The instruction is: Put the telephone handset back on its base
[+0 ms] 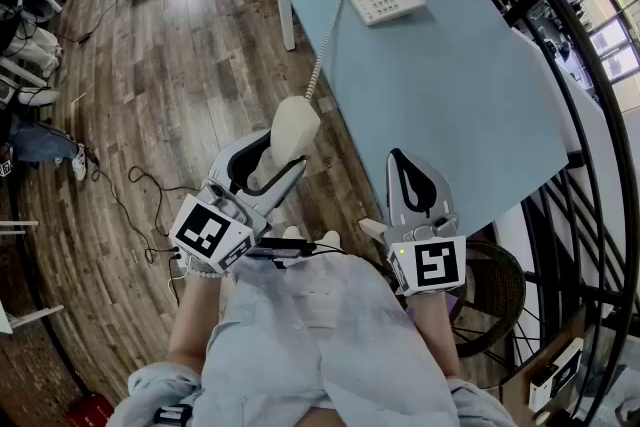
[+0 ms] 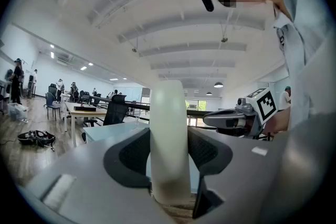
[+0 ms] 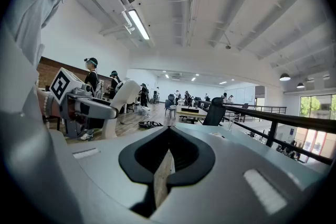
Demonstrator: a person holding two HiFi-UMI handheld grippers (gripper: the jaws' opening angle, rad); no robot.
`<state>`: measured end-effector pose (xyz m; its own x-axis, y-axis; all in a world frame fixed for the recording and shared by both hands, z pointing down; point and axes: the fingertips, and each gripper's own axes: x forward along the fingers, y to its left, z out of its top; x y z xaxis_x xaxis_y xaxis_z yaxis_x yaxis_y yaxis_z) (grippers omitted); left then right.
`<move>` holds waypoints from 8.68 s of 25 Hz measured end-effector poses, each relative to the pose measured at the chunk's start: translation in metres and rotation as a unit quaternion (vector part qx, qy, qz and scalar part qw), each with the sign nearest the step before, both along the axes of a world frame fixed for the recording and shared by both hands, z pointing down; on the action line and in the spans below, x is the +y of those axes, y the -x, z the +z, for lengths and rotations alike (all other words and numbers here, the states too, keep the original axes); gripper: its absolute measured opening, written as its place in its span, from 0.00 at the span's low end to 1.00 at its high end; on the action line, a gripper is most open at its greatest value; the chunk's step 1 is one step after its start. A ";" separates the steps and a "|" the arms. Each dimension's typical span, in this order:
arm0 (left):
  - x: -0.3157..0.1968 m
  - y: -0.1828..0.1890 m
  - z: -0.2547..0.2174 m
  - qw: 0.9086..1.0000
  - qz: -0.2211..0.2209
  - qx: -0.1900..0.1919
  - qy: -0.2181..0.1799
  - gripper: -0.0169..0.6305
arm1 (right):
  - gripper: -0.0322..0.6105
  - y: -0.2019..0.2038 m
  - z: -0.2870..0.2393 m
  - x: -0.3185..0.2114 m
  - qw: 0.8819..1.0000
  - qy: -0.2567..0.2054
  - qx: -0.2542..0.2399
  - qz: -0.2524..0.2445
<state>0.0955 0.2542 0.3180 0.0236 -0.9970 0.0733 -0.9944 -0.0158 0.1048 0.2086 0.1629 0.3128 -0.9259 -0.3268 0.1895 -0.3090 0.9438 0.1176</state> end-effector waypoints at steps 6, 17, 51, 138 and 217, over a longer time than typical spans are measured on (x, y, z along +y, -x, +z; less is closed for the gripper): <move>-0.001 0.001 0.001 1.000 0.002 -0.001 0.002 0.36 | 0.06 0.000 0.000 -0.001 1.000 0.000 0.001 0.002; -0.003 0.002 0.004 1.000 0.003 -0.005 0.007 0.36 | 0.06 -0.001 0.002 -0.002 1.000 0.006 0.002 0.006; 0.028 0.049 0.008 0.999 0.036 -0.014 -0.002 0.36 | 0.06 0.031 0.001 0.039 0.998 -0.015 0.004 0.056; -0.290 0.242 0.033 0.991 0.121 0.001 0.057 0.36 | 0.06 0.186 0.030 -0.248 0.986 0.022 0.015 0.163; -0.572 0.232 0.197 0.927 0.281 -0.004 0.247 0.36 | 0.06 0.182 0.100 -0.365 0.907 0.093 0.074 0.405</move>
<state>-0.1369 -0.3176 0.5150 0.5266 -0.6724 0.5201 -0.8445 -0.4838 0.2297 0.0265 -0.2017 0.4132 -0.3572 -0.8379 0.4128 -0.9029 0.4228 0.0769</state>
